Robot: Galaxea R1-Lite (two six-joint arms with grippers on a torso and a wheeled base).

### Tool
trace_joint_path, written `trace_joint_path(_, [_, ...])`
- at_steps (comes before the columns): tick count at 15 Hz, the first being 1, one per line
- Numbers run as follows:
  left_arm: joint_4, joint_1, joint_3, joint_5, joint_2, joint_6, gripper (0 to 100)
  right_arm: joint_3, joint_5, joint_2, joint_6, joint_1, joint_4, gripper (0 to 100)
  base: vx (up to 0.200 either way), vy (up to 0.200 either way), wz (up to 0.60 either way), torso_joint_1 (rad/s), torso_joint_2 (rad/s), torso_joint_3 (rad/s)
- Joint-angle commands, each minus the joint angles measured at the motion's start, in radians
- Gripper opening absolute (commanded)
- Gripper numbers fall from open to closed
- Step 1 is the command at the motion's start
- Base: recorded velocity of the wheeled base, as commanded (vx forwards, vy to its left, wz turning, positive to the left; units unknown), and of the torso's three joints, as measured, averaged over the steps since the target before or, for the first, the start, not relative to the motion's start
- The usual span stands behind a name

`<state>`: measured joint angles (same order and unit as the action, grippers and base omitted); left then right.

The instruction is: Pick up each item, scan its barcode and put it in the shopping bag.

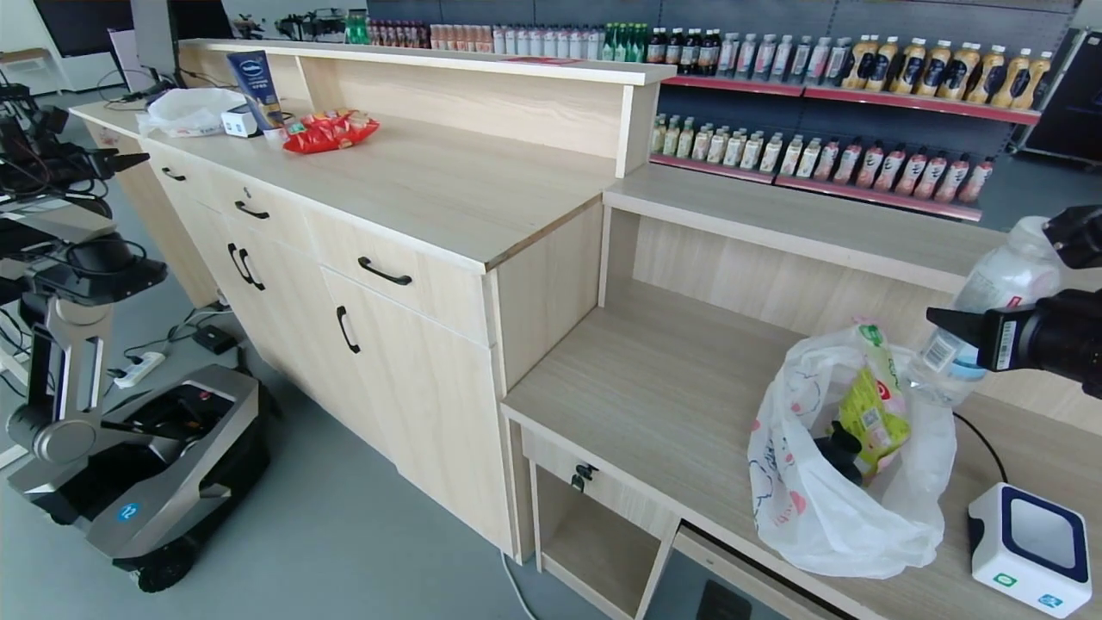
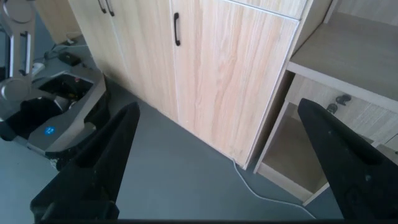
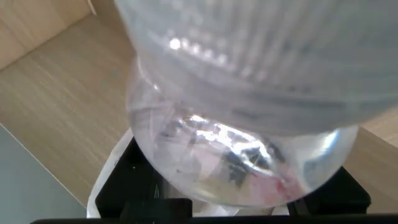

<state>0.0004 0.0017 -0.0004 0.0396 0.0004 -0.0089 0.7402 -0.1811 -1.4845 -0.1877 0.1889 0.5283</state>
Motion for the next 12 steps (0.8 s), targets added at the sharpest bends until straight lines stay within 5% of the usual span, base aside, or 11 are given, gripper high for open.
trace_joint_path(1, [0.000, 0.000, 0.000, 0.000, 0.000, 0.000, 100, -0.002, 0.002, -0.103, -0.001, 0.044, 0.055, 0, 0.000, 0.000, 0.00, 0.000, 0.00, 0.000])
trace_joint_path(12, [0.000, 0.000, 0.000, 0.000, 0.000, 0.000, 100, -0.033, -0.026, -0.277, -0.036, 0.168, 0.177, 0, 0.000, 0.000, 0.00, 0.000, 0.00, 0.000])
